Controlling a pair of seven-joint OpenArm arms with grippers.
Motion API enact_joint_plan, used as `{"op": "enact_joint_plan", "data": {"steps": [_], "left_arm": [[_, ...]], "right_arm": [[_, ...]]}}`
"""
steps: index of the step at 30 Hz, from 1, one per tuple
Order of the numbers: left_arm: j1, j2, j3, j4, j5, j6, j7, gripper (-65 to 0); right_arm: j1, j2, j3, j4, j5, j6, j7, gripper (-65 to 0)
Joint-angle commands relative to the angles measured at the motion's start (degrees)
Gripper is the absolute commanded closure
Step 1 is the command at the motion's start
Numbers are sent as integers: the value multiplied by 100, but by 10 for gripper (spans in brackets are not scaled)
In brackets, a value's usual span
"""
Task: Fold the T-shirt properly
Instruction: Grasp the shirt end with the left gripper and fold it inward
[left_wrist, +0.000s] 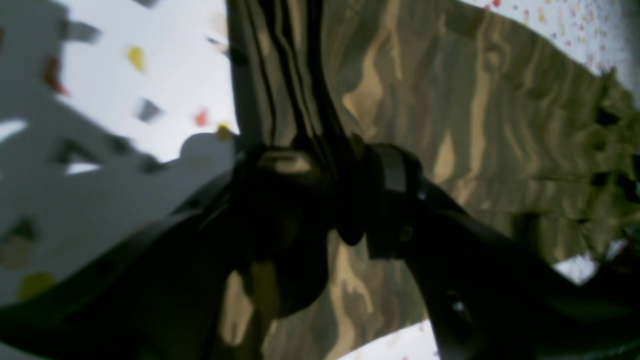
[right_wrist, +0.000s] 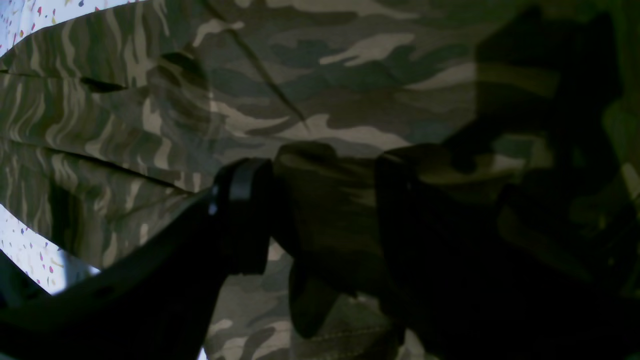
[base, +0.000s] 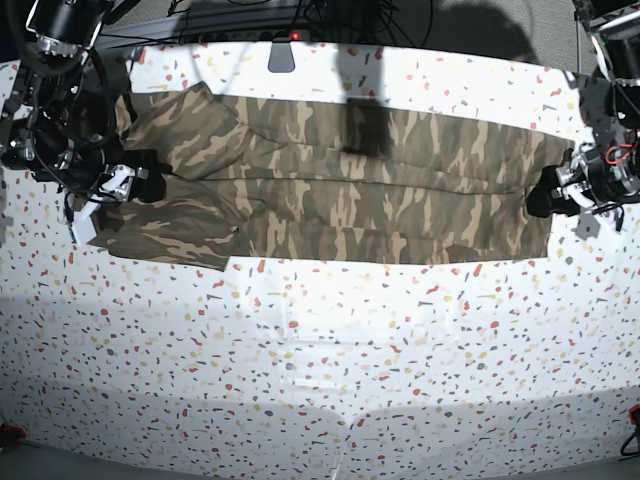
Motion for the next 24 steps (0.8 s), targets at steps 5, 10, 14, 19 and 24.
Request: {"op": "enact_joint_plan", "data": {"steps": [5, 10, 14, 19, 24], "left_arm": [[-66, -70, -7, 57, -310, -36, 61, -275], [-63, -72, -7, 57, -297, -36, 39, -81], [-66, -72, -7, 57, -297, -36, -17, 0], [-66, -120, -7, 59, -127, -36, -35, 0], [-61, -382, -7, 59, 396, -36, -409, 0]], "right_arm": [[79, 98, 31, 87, 111, 47, 48, -330], [79, 98, 31, 87, 114, 47, 50, -330], [79, 98, 31, 101, 179, 47, 57, -329], [74, 96, 42, 542, 750, 47, 50, -262], [57, 90, 42, 1502, 1246, 47, 42, -262]]}}
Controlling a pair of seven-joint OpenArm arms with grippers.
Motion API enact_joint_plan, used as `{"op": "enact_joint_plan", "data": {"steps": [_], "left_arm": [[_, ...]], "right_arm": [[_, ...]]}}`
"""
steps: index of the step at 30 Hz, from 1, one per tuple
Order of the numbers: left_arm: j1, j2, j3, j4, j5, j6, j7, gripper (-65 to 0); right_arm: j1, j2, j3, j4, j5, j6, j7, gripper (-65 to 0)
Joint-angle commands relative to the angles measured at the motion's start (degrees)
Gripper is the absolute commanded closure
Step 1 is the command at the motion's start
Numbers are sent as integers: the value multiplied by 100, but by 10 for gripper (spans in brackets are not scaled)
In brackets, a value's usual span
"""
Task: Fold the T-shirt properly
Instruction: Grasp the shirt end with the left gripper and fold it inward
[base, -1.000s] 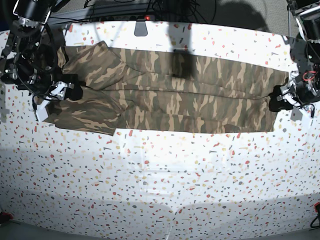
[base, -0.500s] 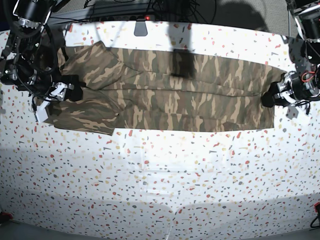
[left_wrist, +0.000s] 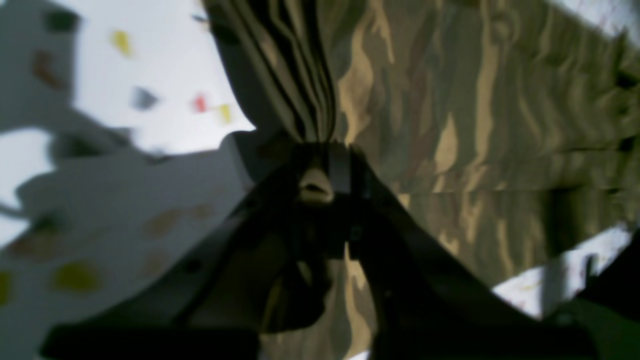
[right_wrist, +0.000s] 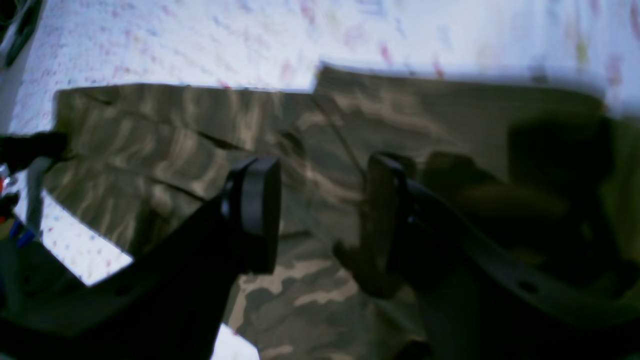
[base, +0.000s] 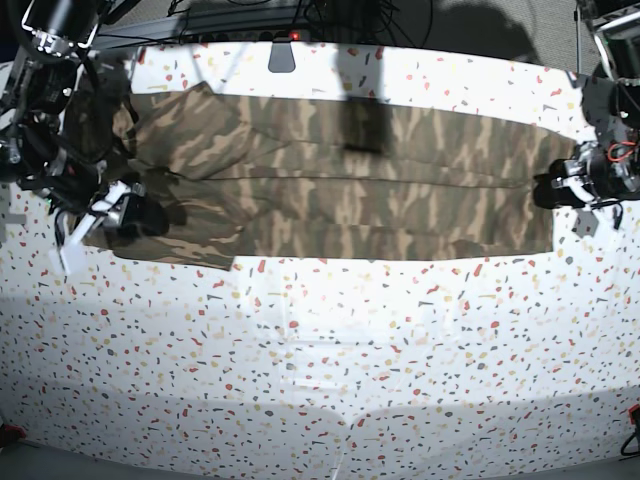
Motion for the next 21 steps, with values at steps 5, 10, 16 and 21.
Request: {"op": "enact_joint_plan", "data": {"steps": [5, 10, 16, 21], "left_arm": [[-94, -553, -35, 70, 651, 240, -813, 0], [-94, -1005, -35, 68, 1530, 651, -1187, 0], [-96, -1478, -35, 98, 1491, 1386, -1003, 0], [-94, -1558, -35, 485, 70, 1440, 24, 0]], "right_arm": [[66, -205, 35, 929, 177, 45, 83, -262], [66, -595, 35, 1320, 177, 45, 70, -262], [66, -649, 35, 1401, 205, 45, 72, -262], [68, -632, 35, 1401, 203, 45, 81, -262]]}}
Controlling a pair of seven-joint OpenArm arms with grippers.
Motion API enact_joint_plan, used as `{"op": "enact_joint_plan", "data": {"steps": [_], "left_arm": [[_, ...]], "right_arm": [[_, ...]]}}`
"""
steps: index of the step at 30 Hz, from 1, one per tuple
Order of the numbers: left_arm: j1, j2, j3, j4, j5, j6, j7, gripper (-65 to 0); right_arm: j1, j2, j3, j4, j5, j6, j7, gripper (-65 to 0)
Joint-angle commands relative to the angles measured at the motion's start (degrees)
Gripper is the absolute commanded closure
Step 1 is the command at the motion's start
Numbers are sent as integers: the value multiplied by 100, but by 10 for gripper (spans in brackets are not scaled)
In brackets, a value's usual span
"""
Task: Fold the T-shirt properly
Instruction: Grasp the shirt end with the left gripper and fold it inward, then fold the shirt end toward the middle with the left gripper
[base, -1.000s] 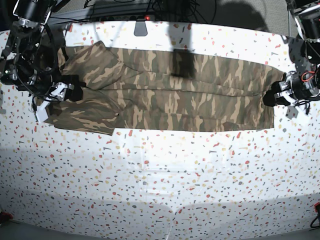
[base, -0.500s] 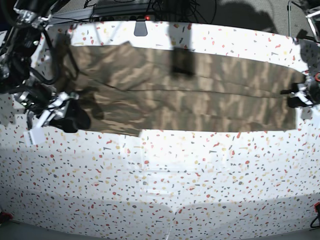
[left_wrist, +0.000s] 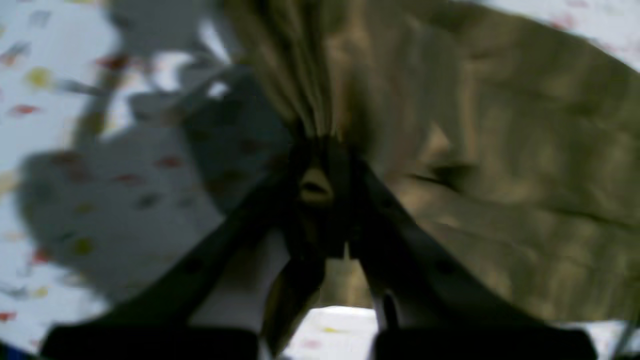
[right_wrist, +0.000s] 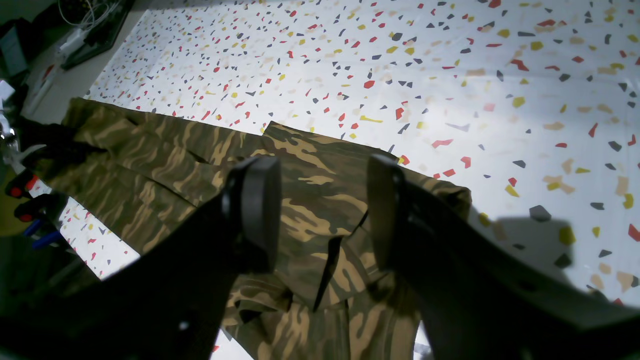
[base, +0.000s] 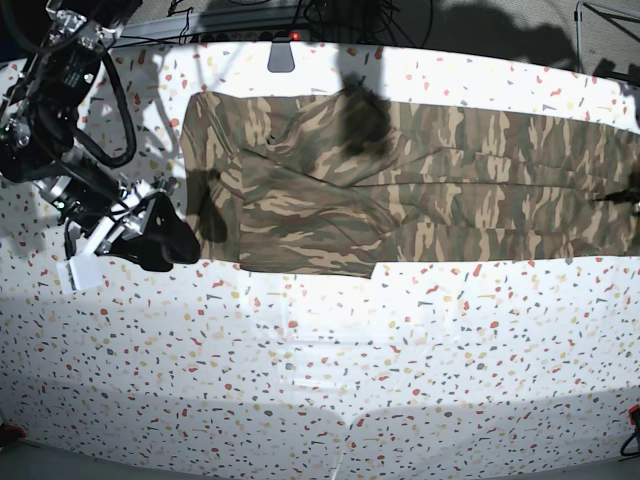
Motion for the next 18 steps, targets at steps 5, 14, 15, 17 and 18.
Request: {"op": "enact_joint_plan", "data": {"steps": [5, 14, 15, 17, 18], "left_arm": [[42, 251, -39, 1176, -428, -26, 308, 0], [748, 1731, -39, 3091, -326, -24, 22, 0], [780, 1858, -39, 3228, -326, -24, 2, 0], [791, 2114, -39, 3445, -326, -24, 2, 0], [791, 2236, -39, 3528, -328, -24, -24, 0]], "right_arm": [[79, 66, 28, 101, 142, 43, 186, -262], [79, 61, 28, 101, 138, 43, 195, -262], [79, 61, 28, 101, 136, 43, 195, -263], [79, 61, 28, 101, 136, 43, 195, -262], [79, 61, 28, 101, 136, 43, 195, -263]]}}
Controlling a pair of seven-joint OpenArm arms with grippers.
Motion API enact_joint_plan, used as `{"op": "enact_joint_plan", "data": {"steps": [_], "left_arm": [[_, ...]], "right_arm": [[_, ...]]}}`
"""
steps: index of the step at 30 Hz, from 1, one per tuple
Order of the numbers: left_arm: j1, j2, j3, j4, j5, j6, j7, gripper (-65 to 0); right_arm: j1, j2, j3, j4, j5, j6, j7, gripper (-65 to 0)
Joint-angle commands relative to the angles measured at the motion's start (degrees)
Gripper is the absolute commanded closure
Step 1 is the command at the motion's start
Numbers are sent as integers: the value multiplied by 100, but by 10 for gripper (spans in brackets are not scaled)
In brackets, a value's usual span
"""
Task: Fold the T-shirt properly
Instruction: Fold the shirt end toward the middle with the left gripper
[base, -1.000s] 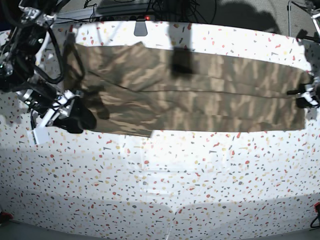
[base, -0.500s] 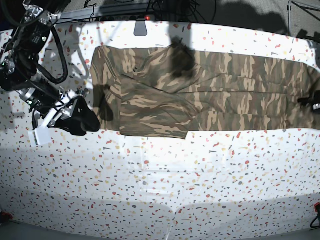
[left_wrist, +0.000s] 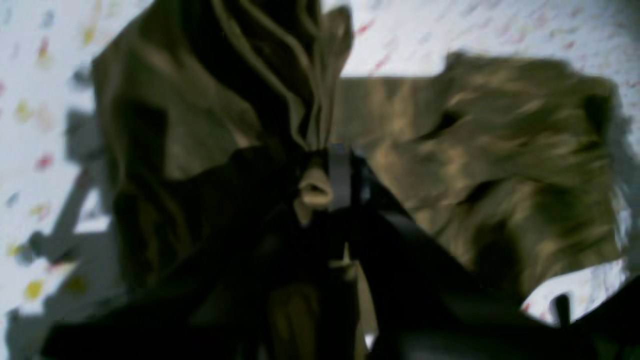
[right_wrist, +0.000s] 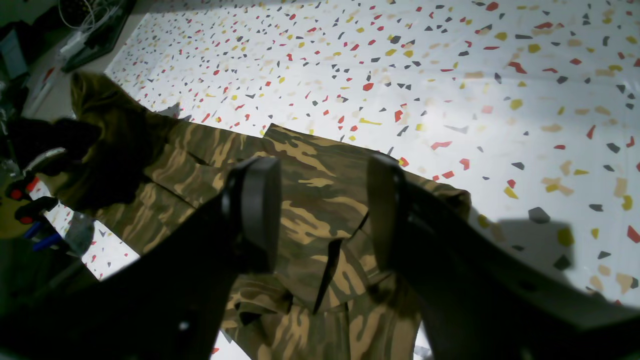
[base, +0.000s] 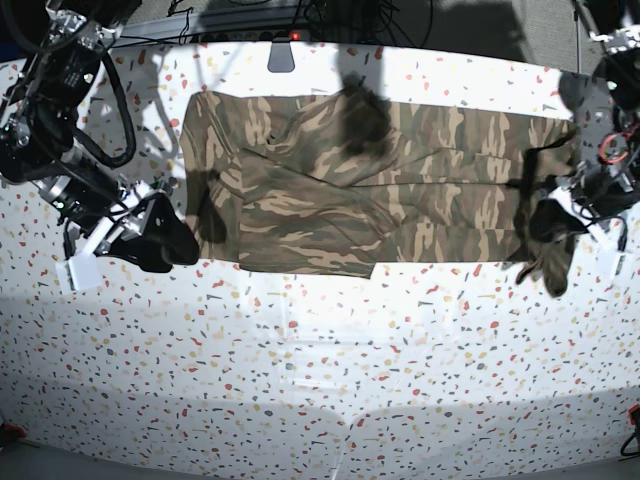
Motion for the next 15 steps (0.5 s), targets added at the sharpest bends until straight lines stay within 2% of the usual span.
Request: {"op": "enact_joint_plan", "data": {"steps": [1, 4, 8, 11, 15], "left_arm": [[-61, 48, -26, 162, -142, -20, -153, 0], [-61, 444, -26, 208, -282, -22, -413, 0], [-61, 837, -24, 205, -264, -24, -428, 0], [-61, 966, -24, 205, -262, -26, -431, 0], [20, 962, 168, 205, -31, -24, -365, 0]], "right_arm": [[76, 59, 28, 101, 136, 45, 151, -263], [76, 59, 28, 101, 136, 45, 151, -262], [79, 48, 28, 101, 136, 45, 151, -263], [79, 50, 28, 101, 136, 45, 151, -263], [79, 50, 28, 101, 136, 45, 151, -262]]}}
